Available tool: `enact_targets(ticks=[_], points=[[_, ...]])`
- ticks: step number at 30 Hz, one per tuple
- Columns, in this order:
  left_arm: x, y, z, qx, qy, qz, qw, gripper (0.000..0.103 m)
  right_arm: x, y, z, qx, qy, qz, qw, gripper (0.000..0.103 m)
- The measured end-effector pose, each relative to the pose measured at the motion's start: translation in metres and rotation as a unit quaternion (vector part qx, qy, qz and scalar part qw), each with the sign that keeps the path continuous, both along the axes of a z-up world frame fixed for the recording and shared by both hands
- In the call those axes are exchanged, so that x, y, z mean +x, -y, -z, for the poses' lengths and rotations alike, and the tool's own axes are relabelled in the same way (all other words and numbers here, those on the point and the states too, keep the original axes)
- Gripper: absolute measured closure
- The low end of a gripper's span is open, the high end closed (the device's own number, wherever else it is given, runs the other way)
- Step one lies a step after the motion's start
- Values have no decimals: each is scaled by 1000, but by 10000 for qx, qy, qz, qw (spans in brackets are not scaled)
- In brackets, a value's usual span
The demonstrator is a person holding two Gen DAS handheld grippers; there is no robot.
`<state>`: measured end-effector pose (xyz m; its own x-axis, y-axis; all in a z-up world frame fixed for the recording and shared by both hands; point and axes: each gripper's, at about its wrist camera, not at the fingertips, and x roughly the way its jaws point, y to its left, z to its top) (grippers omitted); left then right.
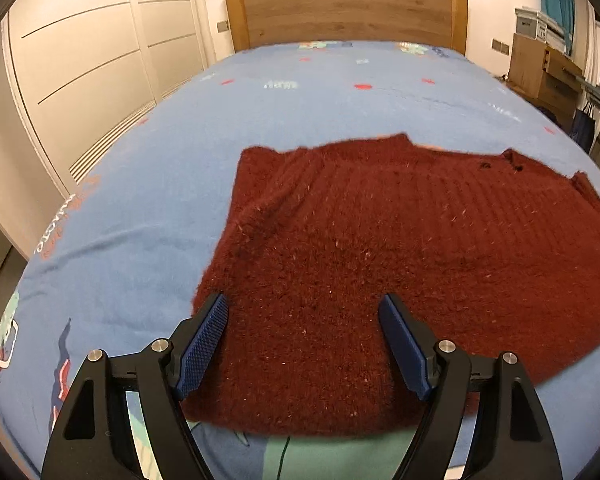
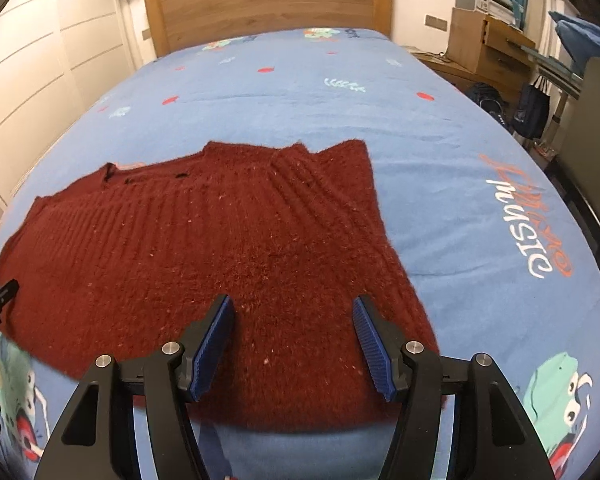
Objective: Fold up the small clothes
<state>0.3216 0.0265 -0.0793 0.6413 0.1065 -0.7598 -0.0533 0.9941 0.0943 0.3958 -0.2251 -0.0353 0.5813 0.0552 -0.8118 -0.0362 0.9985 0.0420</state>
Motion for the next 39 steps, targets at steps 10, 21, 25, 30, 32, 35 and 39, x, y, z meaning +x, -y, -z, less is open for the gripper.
enact_targets(ticks=[10, 21, 25, 30, 32, 35, 39], points=[[-16, -1, 15, -187, 67, -155, 9997, 27, -11, 1, 25, 110, -196, -77, 9997, 38], [-19, -2, 15, -252, 121, -138, 9995, 27, -15, 1, 23, 95, -281, 38, 9996, 38], [-21, -4, 14, -262, 88, -112, 9996, 27, -16, 1, 23, 100, -277, 97, 9995, 38], [-22, -4, 12, -292, 2, -116, 9995, 27, -20, 3, 23, 168, -281, 140, 9994, 38], [-23, -4, 11, -297, -47, -122, 9995, 28, -21, 5, 22, 200, -305, 133, 9992, 38], [-24, -3, 8, -291, -133, -125, 9994, 28, -24, 7, 21, 265, -366, 127, 9989, 38], [-28, 0, 1, -233, -244, -86, 9994, 28, -33, 6, 17, 232, -444, 43, 9987, 38]])
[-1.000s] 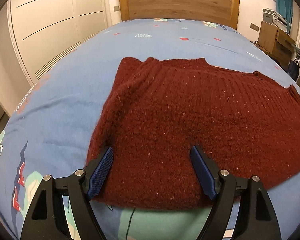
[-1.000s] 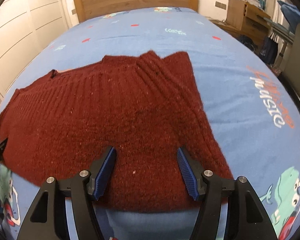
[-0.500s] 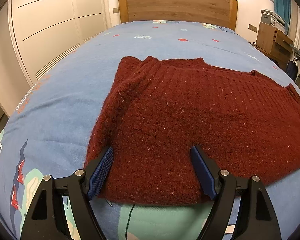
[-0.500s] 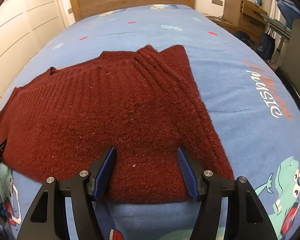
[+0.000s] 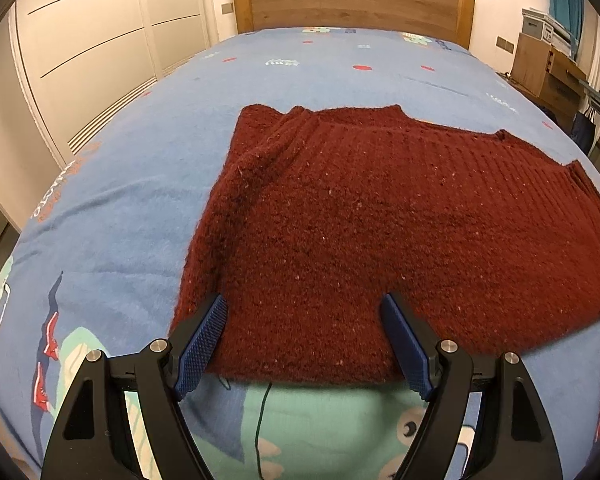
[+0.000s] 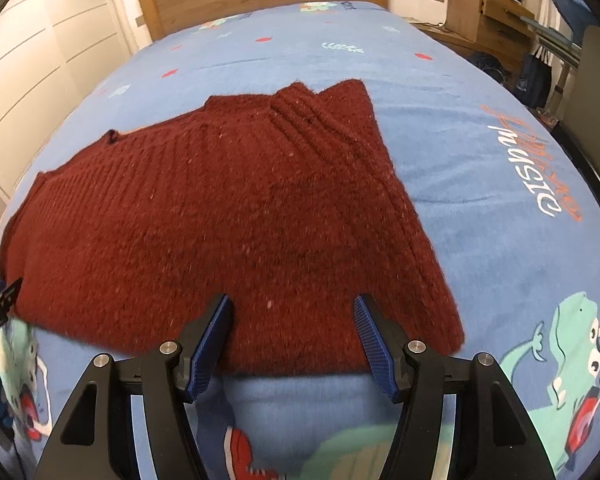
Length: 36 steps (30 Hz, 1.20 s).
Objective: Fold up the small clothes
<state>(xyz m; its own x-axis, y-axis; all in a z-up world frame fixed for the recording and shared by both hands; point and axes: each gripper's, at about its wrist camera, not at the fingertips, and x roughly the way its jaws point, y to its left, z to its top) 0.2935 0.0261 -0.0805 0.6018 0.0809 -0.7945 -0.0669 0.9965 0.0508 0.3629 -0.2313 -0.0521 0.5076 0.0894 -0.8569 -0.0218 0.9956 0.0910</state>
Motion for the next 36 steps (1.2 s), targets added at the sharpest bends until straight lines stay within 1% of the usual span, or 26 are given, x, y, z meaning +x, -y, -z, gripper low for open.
enact_targets(ticks=[3, 6, 15, 20, 26, 32, 36], points=[[-4, 0, -5, -35, -65, -27, 10000, 28, -14, 0, -6, 2, 24, -58, 10000, 38], [-11, 2, -10, -62, -128, -44, 9999, 28, -32, 6, -9, 131, -10, -25, 9999, 38], [-34, 21, -28, -219, -185, 67, 9996, 28, -92, 42, -14, 446, -50, 448, 9980, 38], [-48, 35, -39, -181, -141, 151, 9996, 28, -123, 66, -29, 658, 100, 738, 9951, 38], [-59, 45, -49, -203, -141, 172, 9995, 27, -157, 82, -45, 967, 260, 950, 9904, 38], [-70, 51, -59, -118, -75, 184, 9997, 27, -179, 89, -45, 1280, 277, 1070, 9856, 38], [-70, 52, -57, -117, -105, 156, 9998, 27, -190, 92, -41, 1409, 247, 1155, 9829, 38]])
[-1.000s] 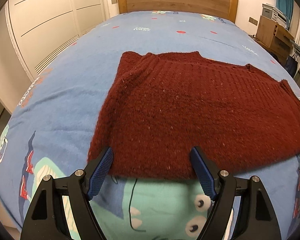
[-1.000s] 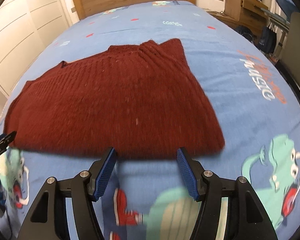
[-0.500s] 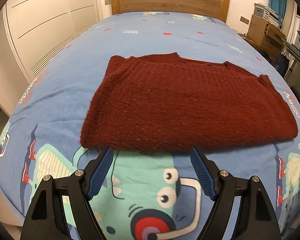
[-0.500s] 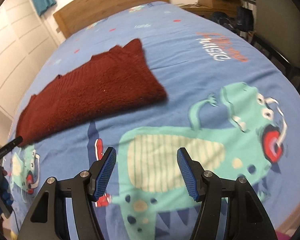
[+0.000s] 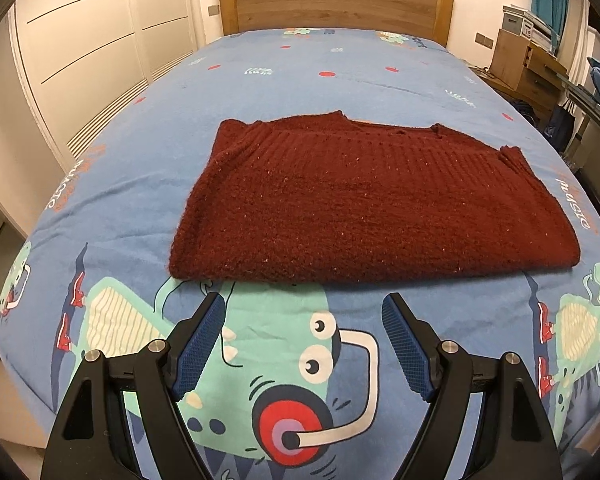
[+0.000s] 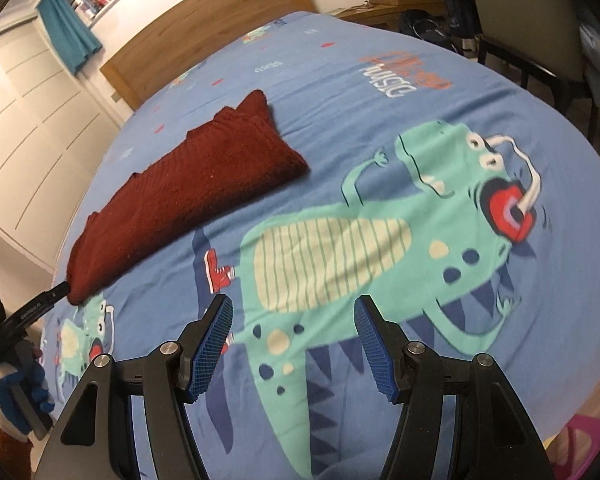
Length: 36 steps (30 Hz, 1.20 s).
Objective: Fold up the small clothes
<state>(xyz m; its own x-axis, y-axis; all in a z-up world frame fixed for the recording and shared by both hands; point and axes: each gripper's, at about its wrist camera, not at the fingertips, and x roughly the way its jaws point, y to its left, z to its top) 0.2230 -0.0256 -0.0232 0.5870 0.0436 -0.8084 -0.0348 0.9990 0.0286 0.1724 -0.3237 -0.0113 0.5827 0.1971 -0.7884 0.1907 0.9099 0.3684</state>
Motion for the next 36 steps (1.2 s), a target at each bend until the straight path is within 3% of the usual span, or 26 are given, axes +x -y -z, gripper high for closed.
enact_targets(ticks=[6, 11, 14, 17, 21, 26, 29, 32, 36], points=[[3, -6, 11, -245, -115, -118, 9996, 26, -9, 6, 7, 11, -104, 95, 9999, 38], [11, -27, 24, -849, -250, -376, 9954, 26, -7, 9, 12, -19, -198, 145, 9997, 38], [18, -44, 34, -1371, -349, -545, 9884, 25, -4, 8, 15, -39, -246, 128, 9996, 38], [24, -65, 46, -1919, -420, -786, 9774, 24, -2, 7, 20, -57, -330, 114, 9994, 38], [31, -92, 58, -2714, -373, -1068, 9558, 24, 1, 9, 26, -24, -417, 140, 9990, 38], [44, -114, 60, -3320, -67, -1282, 9345, 24, 5, 8, 29, -24, -480, 69, 9988, 38], [55, -128, 61, -3790, 108, -1488, 9133, 25, 6, 9, 31, 13, -490, 66, 9988, 38], [66, -141, 62, -4120, 223, -1722, 8945, 25, 6, 12, 33, 89, -493, 92, 9987, 38], [86, -151, 61, -4227, 328, -1871, 8861, 30, 6, 15, 35, 169, -504, 113, 9985, 38]])
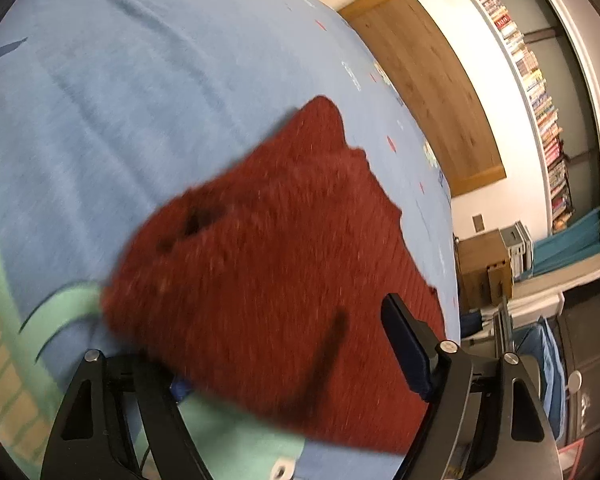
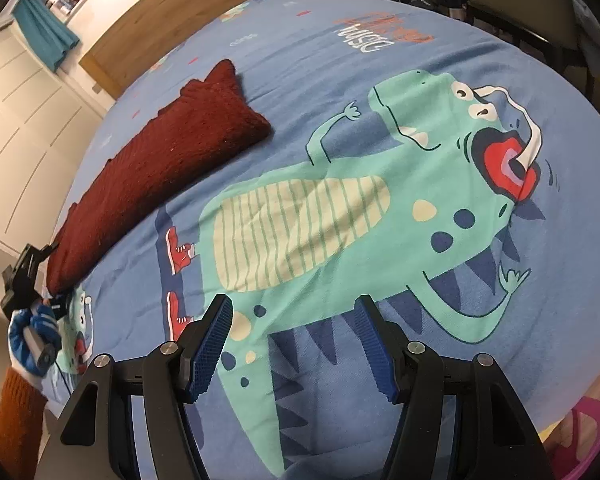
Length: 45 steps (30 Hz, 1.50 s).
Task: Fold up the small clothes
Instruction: 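Reach the left gripper to one end of the folded sweater and close, then lift the held end with the left gripper, fold it across, and open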
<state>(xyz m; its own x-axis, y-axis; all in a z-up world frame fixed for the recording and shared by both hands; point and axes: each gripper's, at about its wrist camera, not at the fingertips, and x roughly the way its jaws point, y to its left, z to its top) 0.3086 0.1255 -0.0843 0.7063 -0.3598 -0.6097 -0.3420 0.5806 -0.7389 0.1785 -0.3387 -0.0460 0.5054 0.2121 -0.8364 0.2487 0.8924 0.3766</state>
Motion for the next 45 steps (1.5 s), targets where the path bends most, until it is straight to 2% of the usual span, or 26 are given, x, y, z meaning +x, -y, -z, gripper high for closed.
enact_targets(ticks=[2, 6, 9, 10, 13, 18, 23, 30, 37, 42, 45], points=[[8, -7, 1, -123, 0, -142, 9998, 33, 0, 1, 1, 31, 5, -6, 10000, 38], [18, -23, 7, -296, -150, -467, 9984, 60, -2, 3, 1, 108, 50, 11, 9999, 38], [24, -32, 9, -448, -180, -580, 9971, 71, -3, 5, 2, 187, 82, 14, 9998, 38], [25, -33, 7, -446, -182, -578, 9972, 76, -4, 5, 2, 203, 100, 14, 9997, 38], [30, -31, 0, -258, -188, -519, 9981, 82, -5, 6, 1, 278, 188, 18, 9994, 38], [29, -25, -19, -115, -94, -446, 9989, 84, -8, 11, 0, 456, 304, 59, 9985, 38], [39, 1, -43, -35, 95, -264, 9996, 85, -13, 16, 0, 663, 445, 135, 9967, 38], [61, 57, -78, -280, 338, 64, 9990, 85, -19, 25, 0, 951, 591, 219, 9935, 38], [86, 126, -104, -509, 493, 682, 9952, 85, -24, 36, 4, 1248, 702, 315, 9892, 38], [101, 188, -100, -420, 407, 1217, 9908, 85, -31, 44, 5, 1434, 776, 433, 9857, 38], [106, 231, -89, -169, 262, 1637, 9860, 85, -32, 49, 6, 1520, 809, 505, 9838, 38]])
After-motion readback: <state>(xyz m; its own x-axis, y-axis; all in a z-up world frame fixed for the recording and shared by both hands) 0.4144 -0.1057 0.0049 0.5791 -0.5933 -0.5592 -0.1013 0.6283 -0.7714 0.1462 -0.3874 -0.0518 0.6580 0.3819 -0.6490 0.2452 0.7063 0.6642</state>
